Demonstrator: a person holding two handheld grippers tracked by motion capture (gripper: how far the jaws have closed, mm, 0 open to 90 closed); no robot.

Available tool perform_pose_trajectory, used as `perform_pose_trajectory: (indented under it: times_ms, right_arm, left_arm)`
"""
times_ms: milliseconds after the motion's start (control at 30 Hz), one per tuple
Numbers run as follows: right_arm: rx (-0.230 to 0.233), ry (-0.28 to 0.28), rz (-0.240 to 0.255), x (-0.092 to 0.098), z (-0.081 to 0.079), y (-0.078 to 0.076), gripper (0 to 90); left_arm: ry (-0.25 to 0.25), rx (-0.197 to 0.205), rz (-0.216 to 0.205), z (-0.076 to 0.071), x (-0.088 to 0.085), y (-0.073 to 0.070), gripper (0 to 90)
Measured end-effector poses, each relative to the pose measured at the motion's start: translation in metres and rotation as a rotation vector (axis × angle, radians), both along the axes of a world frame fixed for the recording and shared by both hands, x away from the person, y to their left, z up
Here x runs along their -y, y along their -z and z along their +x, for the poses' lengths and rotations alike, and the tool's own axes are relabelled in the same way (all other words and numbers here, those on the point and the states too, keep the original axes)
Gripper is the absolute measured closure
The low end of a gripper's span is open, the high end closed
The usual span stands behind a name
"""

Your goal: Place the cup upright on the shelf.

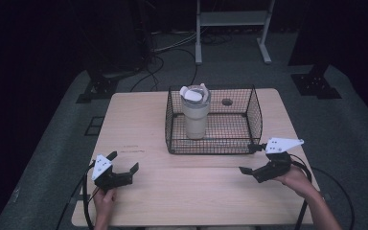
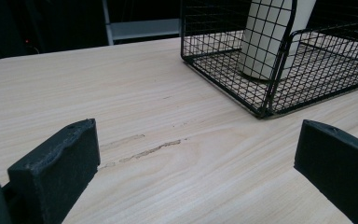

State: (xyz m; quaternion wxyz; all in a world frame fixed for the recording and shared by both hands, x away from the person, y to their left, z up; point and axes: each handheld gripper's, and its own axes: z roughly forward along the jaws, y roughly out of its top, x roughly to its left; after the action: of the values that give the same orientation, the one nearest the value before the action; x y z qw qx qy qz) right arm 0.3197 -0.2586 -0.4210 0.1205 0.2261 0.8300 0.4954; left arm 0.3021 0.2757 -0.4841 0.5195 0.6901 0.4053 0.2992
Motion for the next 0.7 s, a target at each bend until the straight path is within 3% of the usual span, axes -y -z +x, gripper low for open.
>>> perform_pose_trajectory:
  times_ms: [267,433,533,700]
  right_arm:
    - [-0.011,0.004,0.0,0.001,-0.008,0.011,8.7]
    - [0.003,0.044,-0.002,0.003,-0.015,0.022,8.7]
    - [-0.01,0.068,0.013,0.006,-0.019,0.033,8.7]
    - [-0.035,0.11,0.08,0.007,-0.023,0.049,8.7]
  left_arm:
    - [0.0,0.0,0.0,0.0,0.0,0.0,0.0]
    - [0.001,0.002,0.002,0.0,0.0,0.0,0.0]
    - [0.0,0.0,0.001,0.0,0.0,0.0,0.0]
    - [-0.003,-0.001,0.0,0.0,0.0,0.0,0.0]
